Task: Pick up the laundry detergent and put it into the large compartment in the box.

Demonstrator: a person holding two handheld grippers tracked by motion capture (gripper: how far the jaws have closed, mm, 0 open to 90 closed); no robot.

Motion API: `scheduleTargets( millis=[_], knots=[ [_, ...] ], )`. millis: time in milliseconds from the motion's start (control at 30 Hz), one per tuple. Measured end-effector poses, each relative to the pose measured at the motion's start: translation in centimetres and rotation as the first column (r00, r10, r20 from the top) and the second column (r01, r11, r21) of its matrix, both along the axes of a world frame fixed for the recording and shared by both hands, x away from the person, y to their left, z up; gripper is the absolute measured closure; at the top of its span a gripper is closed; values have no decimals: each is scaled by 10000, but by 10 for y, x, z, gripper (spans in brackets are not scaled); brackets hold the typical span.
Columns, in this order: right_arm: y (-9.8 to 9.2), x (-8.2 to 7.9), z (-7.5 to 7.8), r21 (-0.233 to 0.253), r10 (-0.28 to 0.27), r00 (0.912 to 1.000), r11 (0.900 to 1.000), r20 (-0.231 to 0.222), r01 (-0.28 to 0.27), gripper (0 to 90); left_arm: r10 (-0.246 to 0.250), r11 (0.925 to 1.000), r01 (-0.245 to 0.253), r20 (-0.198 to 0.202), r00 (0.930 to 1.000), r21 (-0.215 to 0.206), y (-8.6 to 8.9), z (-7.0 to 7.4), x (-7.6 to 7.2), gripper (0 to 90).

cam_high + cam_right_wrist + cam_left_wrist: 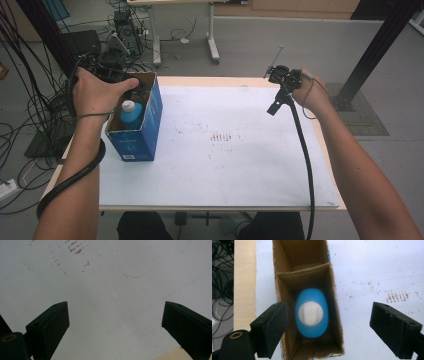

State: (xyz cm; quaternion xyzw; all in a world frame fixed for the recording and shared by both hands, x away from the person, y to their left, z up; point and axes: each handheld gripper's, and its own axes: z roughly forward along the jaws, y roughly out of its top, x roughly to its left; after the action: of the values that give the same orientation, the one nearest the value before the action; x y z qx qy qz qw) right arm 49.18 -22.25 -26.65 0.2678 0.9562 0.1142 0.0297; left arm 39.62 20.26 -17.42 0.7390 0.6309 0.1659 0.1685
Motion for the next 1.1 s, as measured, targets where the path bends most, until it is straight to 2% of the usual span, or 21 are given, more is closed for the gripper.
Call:
scheduleTargets(
  millis=[67, 333, 433, 700, 767, 900, 1000, 1100],
  knots=[
    [0, 0, 0, 2, 10, 10000, 10000, -10, -10, 74, -110, 9999, 110, 29, 9999, -127, -2, 5, -2, 136],
    [-1, 0, 1, 43, 20, 10000, 10000, 31, -20, 74, -419, 9990, 417, -124, 9990, -145, -9, 20, -10, 79],
    [-1, 0, 1, 14, 7, 10000, 10000, 24, -7, 74, -685, 9976, 683, -306, 9972, -60, -14, 24, -13, 74],
    [1, 1, 0, 55, -8, 10000, 10000, -53, 9, 74, -1370, 9904, 1376, -464, 9895, 109, -35, 31, -22, 63],
    [0, 2, 1, 99, -6, 10000, 10000, -37, 6, 74, -1616, 9865, 1628, -555, 9853, 180, -40, 31, -23, 62],
    [-1, 1, 2, 73, -76, 10000, 9999, -56, 77, 74, -2063, 9783, 2071, -641, 9764, 53, -51, 31, -25, 62],
    [-2, 1, 1, 78, -139, 9998, 9999, -122, 140, 74, -2505, 9681, 2496, -727, 9654, -210, -59, 29, -26, 64],
    [-3, -1, 1, 82, -163, 9998, 9998, -124, 164, 74, -2802, 9599, 2792, -812, 9565, -235, -68, 27, -28, 66]
  ],
)
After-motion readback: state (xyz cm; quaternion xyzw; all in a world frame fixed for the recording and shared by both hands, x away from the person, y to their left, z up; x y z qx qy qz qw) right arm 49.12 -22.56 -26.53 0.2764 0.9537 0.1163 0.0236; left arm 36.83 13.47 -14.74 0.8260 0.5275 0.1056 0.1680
